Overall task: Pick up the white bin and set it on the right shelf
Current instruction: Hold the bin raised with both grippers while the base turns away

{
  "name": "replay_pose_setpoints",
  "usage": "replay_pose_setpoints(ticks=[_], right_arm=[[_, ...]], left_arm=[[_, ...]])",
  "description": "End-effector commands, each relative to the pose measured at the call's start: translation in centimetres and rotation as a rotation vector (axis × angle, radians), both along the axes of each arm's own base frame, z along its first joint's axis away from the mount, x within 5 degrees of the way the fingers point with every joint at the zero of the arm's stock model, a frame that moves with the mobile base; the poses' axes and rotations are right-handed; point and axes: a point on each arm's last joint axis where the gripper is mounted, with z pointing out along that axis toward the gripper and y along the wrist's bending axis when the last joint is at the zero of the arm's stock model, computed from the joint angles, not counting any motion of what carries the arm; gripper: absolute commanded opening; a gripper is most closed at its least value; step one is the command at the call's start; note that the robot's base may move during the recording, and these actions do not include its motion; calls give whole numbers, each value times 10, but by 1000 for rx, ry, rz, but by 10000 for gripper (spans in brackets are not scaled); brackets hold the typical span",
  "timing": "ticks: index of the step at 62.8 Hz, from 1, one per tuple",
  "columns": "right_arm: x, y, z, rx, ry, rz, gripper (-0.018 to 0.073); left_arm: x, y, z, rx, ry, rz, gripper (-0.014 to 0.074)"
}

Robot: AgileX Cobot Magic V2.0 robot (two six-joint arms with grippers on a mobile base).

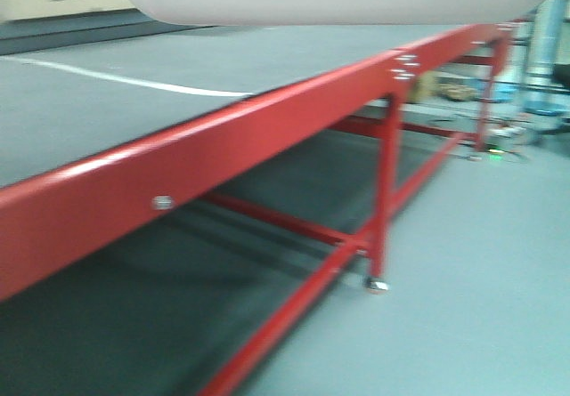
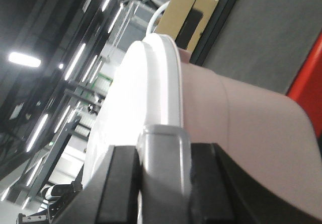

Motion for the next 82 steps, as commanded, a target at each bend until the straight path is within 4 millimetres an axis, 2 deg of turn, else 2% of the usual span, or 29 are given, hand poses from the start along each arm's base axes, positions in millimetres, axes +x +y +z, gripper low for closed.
replay_pose_setpoints(ticks=[1,82], right_arm=[[-16,15,27,70,-135,144,69],[-16,15,27,70,-135,144,69]], left_arm=[[-39,-15,38,-151,-139,-285,-127],[-39,-15,38,-151,-139,-285,-127]])
